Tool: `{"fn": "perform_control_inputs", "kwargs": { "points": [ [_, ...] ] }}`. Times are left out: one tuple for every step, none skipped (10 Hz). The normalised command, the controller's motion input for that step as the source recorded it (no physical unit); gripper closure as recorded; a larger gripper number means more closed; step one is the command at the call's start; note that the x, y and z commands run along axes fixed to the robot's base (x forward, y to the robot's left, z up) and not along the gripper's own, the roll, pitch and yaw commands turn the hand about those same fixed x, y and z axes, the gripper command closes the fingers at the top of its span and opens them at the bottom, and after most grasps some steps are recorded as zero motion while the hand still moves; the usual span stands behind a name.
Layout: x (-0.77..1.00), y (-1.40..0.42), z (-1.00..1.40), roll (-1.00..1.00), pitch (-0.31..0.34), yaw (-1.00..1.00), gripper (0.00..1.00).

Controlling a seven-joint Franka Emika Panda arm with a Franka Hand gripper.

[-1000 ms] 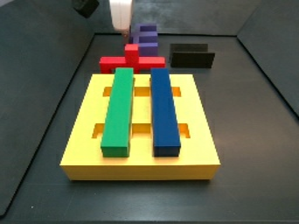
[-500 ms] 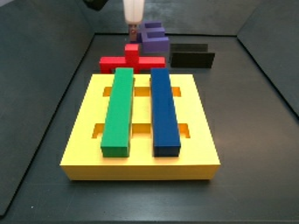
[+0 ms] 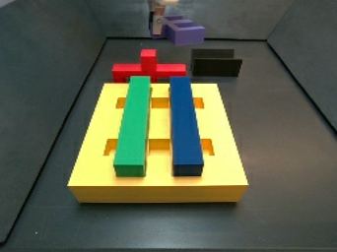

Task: Pick up the purple object. Move up. Place the purple object on the fixture. Regrasp the purple object. Move to above the board. Insert the purple object.
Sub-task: Place the purple object on the fixture.

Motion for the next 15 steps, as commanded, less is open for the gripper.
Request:
{"fn": "perform_control_inputs", "kwargs": {
  "points": [
    [0.27,-0.25,0.17,-0.39,0.289,0.62,1.0],
    [0.22,-0.23,0.14,-0.39,0.28,0.65,1.0],
    [0.2,-0.22,0.12,-0.4,0.28,0.66,1.0],
    [0.13,-0.18,0.1,-0.34,0.231,0.73,1.0],
    [0.08,-0.17,0.08,-0.31,0.2,0.77,1.0],
    [0.05,-0.15,0.04,-0.29,0.189,0.79,1.0],
    [0.07,-0.16,0.01,-0.27,0.169,0.8,1.0],
    [0.04,-0.15,0.01,-0.21,0.126,0.84,1.0],
    [0.02,-0.14,0.01,-0.18,0.109,0.86,1.0],
    [0.01,-0.14,0.0,-0.18,0.106,0.86,1.0],
    [0.01,-0.14,0.01,-0.17,0.103,0.86,1.0],
    [0.01,-0.13,0.02,-0.16,0.091,0.87,1.0],
    [0.01,-0.13,0.02,-0.16,0.091,0.86,1.0],
    [0.01,-0.13,0.02,-0.17,0.094,0.86,1.0],
    [0.01,-0.14,0.01,-0.17,0.1,0.86,1.0]
  ]
}}
